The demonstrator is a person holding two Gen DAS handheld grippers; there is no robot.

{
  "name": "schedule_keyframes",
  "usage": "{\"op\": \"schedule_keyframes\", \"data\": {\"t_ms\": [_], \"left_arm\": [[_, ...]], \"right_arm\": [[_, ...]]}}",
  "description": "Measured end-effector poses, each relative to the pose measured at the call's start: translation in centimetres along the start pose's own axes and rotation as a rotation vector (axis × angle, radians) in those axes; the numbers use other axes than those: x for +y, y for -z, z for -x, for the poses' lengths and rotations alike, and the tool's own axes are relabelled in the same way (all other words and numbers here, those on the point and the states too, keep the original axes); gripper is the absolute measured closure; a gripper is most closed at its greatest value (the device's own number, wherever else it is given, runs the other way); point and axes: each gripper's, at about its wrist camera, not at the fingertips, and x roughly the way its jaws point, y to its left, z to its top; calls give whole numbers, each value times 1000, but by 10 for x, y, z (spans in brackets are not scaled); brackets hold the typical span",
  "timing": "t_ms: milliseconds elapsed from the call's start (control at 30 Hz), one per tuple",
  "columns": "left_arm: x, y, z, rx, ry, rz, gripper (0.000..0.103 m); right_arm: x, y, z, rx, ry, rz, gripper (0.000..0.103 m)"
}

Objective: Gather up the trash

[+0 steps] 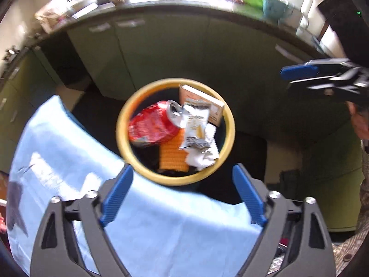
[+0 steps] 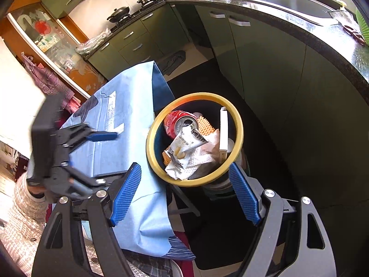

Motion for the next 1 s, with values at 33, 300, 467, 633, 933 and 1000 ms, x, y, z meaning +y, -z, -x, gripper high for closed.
{"op": "schedule_keyframes", "data": {"t_ms": [33, 300, 467, 633, 933, 1000], "left_arm": [[3, 12, 20, -57, -38, 10, 8], [30, 137, 153, -374, -380, 245, 7], [44, 215, 197, -404, -592, 442, 7], [60, 279, 222, -429, -648, 667, 7], [58, 324, 258, -459, -748, 761, 7], [54, 322, 259, -466, -749, 747, 7]], "right_arm": [[4, 3, 0, -14, 2, 5, 25], [84, 36, -9, -109, 62, 192, 15], [141, 64, -16, -199, 101, 305, 10], [181, 85, -9, -318, 119, 352, 5], [214, 131, 21, -387, 177, 382, 5], [212, 139, 25, -390, 177, 369, 5]]}}
